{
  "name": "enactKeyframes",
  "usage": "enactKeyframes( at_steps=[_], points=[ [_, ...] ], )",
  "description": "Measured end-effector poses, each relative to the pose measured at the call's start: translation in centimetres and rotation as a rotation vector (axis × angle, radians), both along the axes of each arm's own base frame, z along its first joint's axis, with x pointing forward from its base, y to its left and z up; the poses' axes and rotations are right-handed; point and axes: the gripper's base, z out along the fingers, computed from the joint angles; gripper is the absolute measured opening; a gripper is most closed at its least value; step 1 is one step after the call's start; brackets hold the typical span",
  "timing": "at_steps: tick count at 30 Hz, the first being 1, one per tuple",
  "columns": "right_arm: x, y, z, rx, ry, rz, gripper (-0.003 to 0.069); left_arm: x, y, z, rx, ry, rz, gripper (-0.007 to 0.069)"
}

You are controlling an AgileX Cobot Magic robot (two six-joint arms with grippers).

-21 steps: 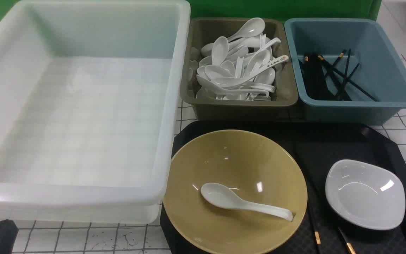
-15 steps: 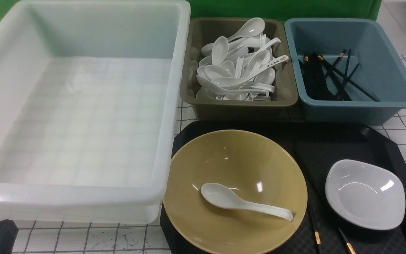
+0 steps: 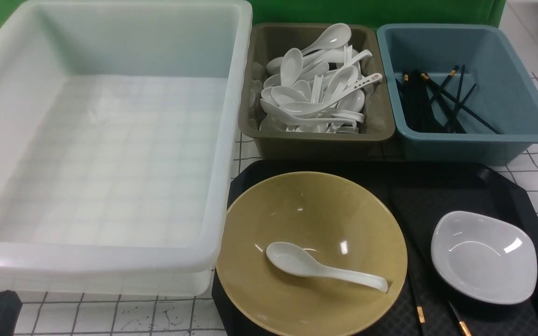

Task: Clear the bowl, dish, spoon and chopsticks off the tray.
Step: Use the left arm to grab the soup spoon in the middle

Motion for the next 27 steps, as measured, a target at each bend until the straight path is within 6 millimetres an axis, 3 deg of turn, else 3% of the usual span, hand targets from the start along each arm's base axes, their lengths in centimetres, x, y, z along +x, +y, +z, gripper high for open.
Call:
enactKeyframes(
  at_steps=[10, 20, 22, 27],
  points=[
    [0.1, 0.1, 0.4, -0.016, -0.050, 0.011, 0.0085, 0.2, 0.0, 1.2, 0.000, -0.137, -0.004, -0.0013],
    [-0.1, 0.7, 4.8, -0.056, -0.543, 0.079, 0.0092, -0.9, -0.2, 6.8, -0.012, -0.772, -0.021, -0.0013],
    [-0.2, 0.8, 5.2, -0.057, -0.583, 0.085, 0.0094, -1.2, -0.2, 7.3, -0.030, -0.831, -0.026, -0.0013],
    [-1.2, 1.2, 7.3, 0.129, -0.847, 0.155, 0.0099, -2.7, 0.0, 9.0, -0.248, -1.077, -0.077, -0.0013]
  ],
)
